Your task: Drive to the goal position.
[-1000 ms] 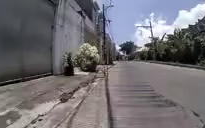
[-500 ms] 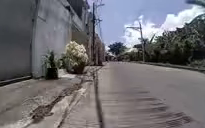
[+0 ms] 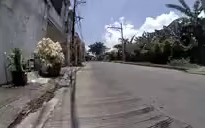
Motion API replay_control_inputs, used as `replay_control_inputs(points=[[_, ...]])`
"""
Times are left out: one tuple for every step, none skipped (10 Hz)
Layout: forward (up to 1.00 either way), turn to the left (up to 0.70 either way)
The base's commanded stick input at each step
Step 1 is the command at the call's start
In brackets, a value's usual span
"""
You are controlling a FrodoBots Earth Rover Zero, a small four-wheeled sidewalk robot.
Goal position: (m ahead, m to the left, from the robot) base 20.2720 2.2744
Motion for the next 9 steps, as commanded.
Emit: replay_control_inputs(points=[[1.0,-0.01],[1.0,-0.01],[1.0,-0.01],[1.0,-0.01],[1.0,-0.01],[1.0,-0.01],[1.0,-0.01],[1.0,0.0],[1.0,0.06]])
